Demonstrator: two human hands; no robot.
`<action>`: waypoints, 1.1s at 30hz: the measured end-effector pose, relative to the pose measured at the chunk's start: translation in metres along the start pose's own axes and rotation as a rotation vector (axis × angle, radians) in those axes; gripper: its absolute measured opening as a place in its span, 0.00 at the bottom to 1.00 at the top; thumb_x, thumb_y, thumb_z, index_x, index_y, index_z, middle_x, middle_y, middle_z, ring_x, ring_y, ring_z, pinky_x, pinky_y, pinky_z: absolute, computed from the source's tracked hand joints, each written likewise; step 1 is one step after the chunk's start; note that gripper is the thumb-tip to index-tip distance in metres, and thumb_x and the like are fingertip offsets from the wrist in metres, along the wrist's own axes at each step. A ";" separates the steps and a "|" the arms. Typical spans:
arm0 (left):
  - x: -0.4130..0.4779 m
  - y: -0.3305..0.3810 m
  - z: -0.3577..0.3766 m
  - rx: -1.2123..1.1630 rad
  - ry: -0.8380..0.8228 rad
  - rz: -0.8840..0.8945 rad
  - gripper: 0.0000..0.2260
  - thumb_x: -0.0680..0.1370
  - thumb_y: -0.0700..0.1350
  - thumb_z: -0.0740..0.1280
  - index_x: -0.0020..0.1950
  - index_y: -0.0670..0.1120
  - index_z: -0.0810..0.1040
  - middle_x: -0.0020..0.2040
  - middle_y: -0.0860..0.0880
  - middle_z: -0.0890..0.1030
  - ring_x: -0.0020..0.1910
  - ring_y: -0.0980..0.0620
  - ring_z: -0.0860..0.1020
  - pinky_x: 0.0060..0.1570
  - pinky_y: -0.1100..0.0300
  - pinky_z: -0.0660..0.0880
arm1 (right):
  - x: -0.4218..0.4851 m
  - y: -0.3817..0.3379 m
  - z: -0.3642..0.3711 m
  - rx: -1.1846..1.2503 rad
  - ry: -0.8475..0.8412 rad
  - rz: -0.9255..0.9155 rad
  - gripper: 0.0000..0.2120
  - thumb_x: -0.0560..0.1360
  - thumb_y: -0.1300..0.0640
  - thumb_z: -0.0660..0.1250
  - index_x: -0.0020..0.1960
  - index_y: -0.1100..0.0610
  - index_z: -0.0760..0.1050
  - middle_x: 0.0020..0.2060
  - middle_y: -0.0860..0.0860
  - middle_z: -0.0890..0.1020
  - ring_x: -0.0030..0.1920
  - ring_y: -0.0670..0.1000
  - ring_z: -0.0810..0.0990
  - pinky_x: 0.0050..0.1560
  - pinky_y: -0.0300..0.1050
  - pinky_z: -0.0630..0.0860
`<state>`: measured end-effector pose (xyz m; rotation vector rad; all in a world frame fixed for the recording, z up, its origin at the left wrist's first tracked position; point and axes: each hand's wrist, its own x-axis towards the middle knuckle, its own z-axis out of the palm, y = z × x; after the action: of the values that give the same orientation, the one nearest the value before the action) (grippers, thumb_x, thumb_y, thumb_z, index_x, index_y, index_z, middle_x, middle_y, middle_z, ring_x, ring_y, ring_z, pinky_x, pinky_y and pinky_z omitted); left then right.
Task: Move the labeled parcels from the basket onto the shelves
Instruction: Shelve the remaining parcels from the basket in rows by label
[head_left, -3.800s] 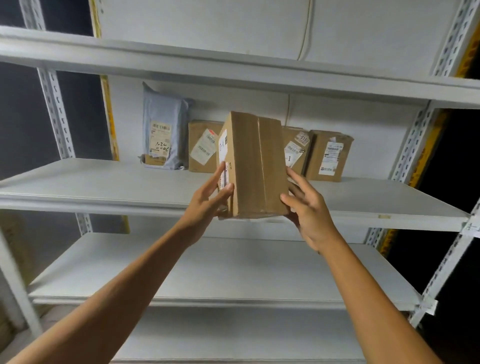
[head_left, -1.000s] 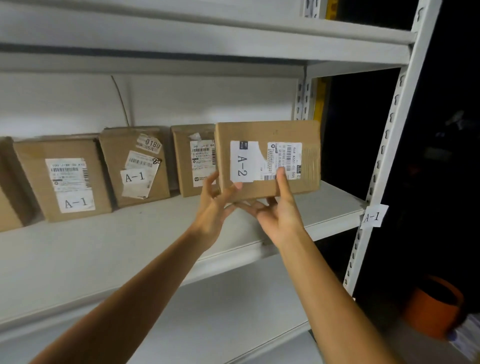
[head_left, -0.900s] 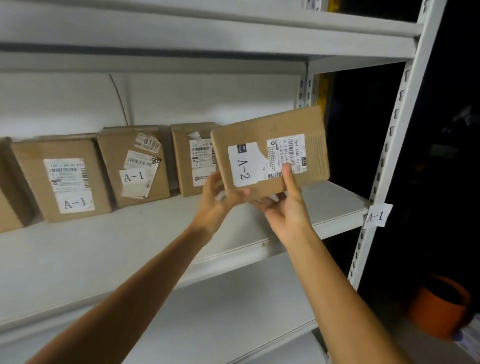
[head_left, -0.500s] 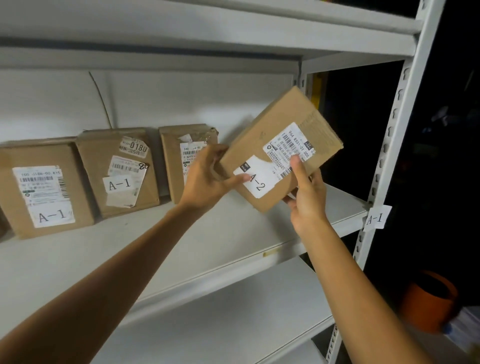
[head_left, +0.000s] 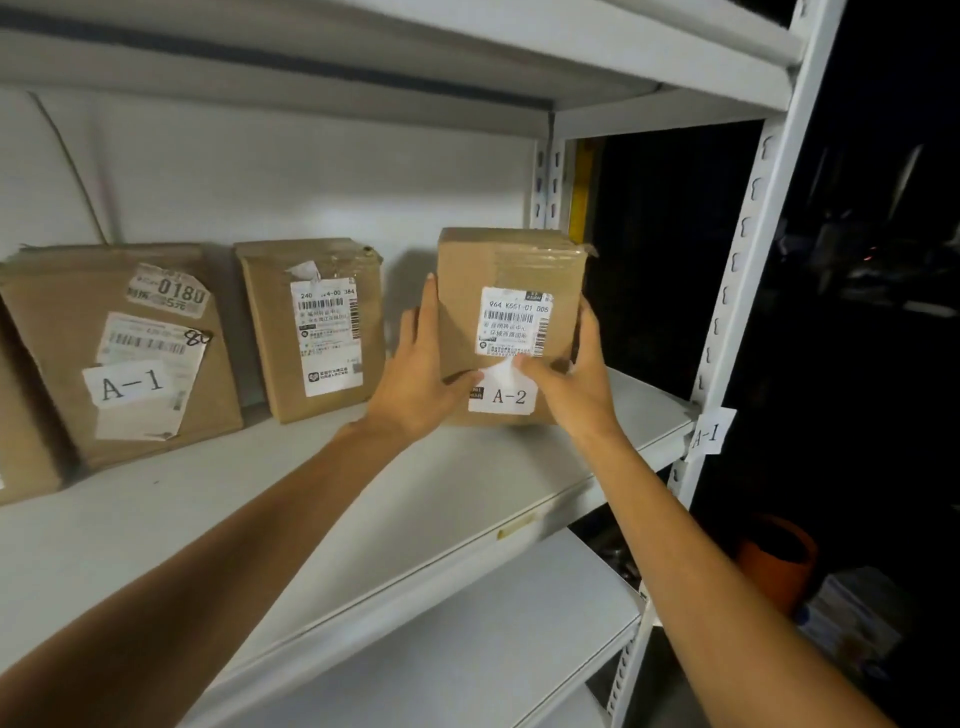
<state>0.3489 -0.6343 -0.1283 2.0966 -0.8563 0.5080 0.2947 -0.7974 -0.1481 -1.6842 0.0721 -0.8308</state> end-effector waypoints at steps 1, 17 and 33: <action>0.003 -0.003 0.004 0.013 0.002 -0.007 0.50 0.72 0.47 0.74 0.78 0.49 0.38 0.72 0.44 0.60 0.70 0.46 0.63 0.65 0.48 0.66 | 0.005 0.007 -0.001 -0.023 -0.029 0.015 0.41 0.72 0.66 0.72 0.77 0.47 0.55 0.54 0.37 0.77 0.48 0.32 0.78 0.53 0.43 0.80; 0.070 -0.072 0.048 0.993 0.096 0.277 0.39 0.72 0.47 0.72 0.76 0.36 0.56 0.77 0.37 0.55 0.76 0.36 0.52 0.74 0.45 0.43 | 0.131 0.072 0.035 -0.164 -0.315 -0.022 0.35 0.73 0.56 0.73 0.75 0.50 0.60 0.59 0.45 0.77 0.47 0.36 0.76 0.38 0.21 0.69; 0.081 -0.073 0.058 1.132 0.086 0.231 0.41 0.66 0.48 0.78 0.74 0.38 0.64 0.74 0.35 0.62 0.75 0.38 0.54 0.70 0.40 0.53 | 0.160 0.089 0.050 -0.135 -0.309 0.181 0.27 0.72 0.51 0.73 0.68 0.52 0.69 0.60 0.51 0.78 0.58 0.52 0.78 0.57 0.48 0.77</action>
<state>0.4610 -0.6801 -0.1523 2.9292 -0.8509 1.4488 0.4746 -0.8567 -0.1519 -1.8844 0.0683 -0.4324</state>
